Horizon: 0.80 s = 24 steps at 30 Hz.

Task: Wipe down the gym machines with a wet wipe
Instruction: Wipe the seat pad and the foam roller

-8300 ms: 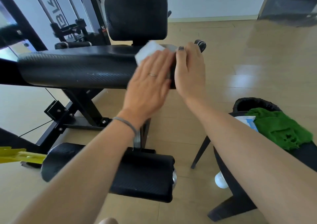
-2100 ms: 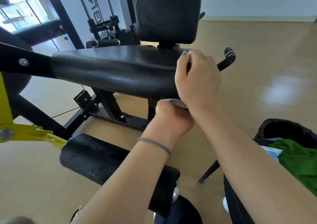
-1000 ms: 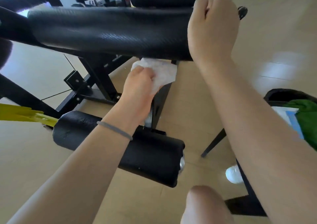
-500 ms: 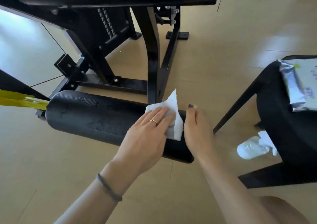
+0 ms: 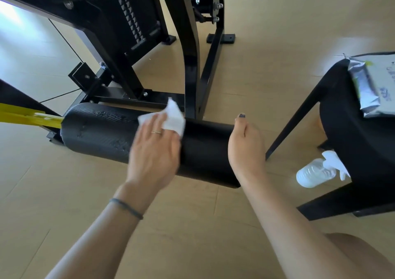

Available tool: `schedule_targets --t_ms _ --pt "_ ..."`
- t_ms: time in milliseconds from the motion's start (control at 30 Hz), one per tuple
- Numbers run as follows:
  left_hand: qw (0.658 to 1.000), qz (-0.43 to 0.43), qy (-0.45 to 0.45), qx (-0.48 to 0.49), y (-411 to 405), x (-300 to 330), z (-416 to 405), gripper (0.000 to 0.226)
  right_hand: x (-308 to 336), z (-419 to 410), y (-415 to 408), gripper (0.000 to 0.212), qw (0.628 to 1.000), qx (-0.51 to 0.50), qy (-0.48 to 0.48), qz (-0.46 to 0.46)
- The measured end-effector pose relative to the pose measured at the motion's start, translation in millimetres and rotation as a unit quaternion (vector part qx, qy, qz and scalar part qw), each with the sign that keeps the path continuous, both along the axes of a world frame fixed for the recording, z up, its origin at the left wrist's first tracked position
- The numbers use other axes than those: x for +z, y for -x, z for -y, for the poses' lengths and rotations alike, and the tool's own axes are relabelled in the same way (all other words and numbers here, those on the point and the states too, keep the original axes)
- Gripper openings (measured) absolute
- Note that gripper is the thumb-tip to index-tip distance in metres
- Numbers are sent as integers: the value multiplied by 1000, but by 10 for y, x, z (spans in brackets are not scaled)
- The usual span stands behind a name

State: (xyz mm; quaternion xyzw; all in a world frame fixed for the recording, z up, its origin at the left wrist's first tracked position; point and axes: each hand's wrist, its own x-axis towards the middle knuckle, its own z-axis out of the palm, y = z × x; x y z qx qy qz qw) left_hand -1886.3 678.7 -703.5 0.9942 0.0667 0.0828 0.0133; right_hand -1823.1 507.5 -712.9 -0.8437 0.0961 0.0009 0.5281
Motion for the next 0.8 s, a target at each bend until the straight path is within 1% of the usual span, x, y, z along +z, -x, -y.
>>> schedule_targets --t_ms 100,167,233,300,333,367,400,433,467,500,567,600,633,667,700,767,800 --pt "990 -4 -1 -144 45 -81 551 48 1 -18 -16 51 1000 -17 0 -19" --pt "983 -3 3 -186 48 -71 637 48 3 -9 -21 52 999 -17 -7 -27" --pt "988 -8 -6 -156 1 -51 387 46 10 0 -13 51 1000 -9 -4 -22" --pt "999 -9 -1 -54 -39 -49 -51 45 17 -1 16 49 1000 -5 -2 -21" --pt "1000 -1 5 5 -40 -19 -243 49 15 -3 30 49 1000 -4 -3 -18" --pt "999 4 8 45 -28 2 -342 53 25 -1 43 50 1000 -4 -5 -13" --pt "998 3 7 57 -20 19 -302 56 47 -2 49 51 1000 -4 -9 -12" --pt "999 -1 -1 41 -20 17 -148 58 67 -3 52 52 1000 -2 -16 -15" --pt "1000 -5 -8 -4 -13 -4 69 59 89 -8 47 53 999 -1 -29 -24" --pt "998 -7 -9 -65 15 -32 320 59 92 -8 32 52 998 -4 -49 -38" --pt "983 -2 -4 -185 115 -113 704 56 84 -4 9 50 993 -20 -99 -64" --pt "976 -7 1 -218 141 -144 749 54 89 -2 6 48 990 -25 -115 -72" --pt "973 -15 -4 -231 126 -144 678 53 108 2 12 47 990 -22 -117 -74" --pt "976 -19 -16 -218 88 -132 529 52 120 10 18 50 991 -13 -112 -69" --pt "982 -22 -24 -186 51 -136 324 53 131 21 21 53 992 -6 -105 -65" --pt "998 -24 -19 -62 -7 -97 -150 54 137 46 37 55 993 -3 -100 -65" --pt "1000 -15 -8 -5 -5 -72 -332 55 131 56 46 54 993 -4 -98 -61"
